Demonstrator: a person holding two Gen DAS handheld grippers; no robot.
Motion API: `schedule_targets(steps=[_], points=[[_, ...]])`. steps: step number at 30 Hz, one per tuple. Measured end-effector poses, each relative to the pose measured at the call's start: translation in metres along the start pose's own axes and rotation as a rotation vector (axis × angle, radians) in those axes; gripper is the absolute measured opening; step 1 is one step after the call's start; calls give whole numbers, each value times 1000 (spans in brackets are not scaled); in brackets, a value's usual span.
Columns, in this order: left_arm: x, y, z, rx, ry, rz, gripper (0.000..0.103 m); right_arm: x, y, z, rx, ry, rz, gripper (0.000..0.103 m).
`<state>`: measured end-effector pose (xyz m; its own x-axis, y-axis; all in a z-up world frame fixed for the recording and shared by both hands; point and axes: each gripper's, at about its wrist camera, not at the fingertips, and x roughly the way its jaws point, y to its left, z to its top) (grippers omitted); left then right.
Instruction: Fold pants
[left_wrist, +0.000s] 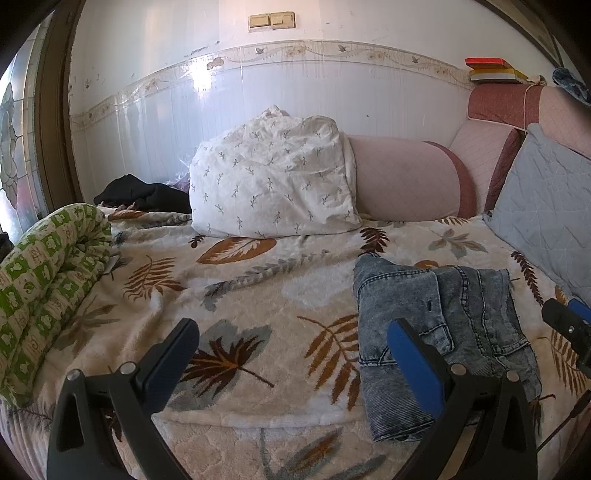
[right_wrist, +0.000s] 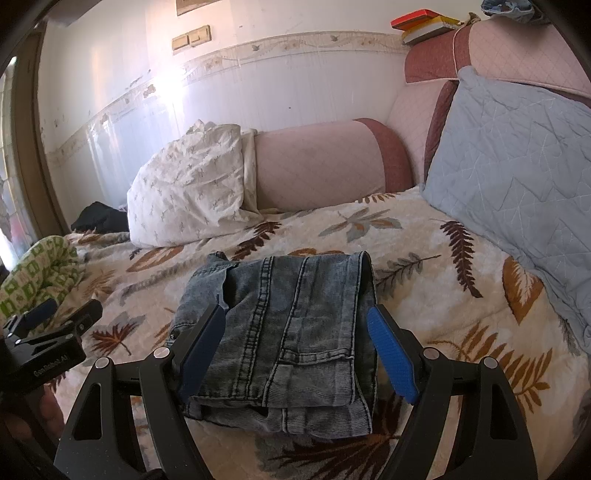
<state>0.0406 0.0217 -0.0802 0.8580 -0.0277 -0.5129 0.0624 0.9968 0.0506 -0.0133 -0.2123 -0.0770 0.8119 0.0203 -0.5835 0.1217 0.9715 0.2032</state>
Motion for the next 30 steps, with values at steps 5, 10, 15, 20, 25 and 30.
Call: schedule_targets(steps=[5, 10, 15, 20, 25, 30], points=[[-1, 0, 0, -2, -7, -6, 103, 1, 2, -1, 1, -3, 2, 79], [-2, 0, -1, 0, -5, -8, 103, 1, 3, 0, -4, -3, 1, 79], [-1, 0, -1, 3, -6, -8, 103, 1, 3, -1, -2, -3, 2, 79], [-1, -1, -2, 6, -1, -11, 103, 1, 4, -2, -1, 4, 3, 79], [0, -2, -2, 10, 6, -10, 103, 2, 4, -2, 2, 9, 1, 79], [1, -1, -3, 3, 8, -14, 103, 5, 5, -3, 0, 18, 2, 79]])
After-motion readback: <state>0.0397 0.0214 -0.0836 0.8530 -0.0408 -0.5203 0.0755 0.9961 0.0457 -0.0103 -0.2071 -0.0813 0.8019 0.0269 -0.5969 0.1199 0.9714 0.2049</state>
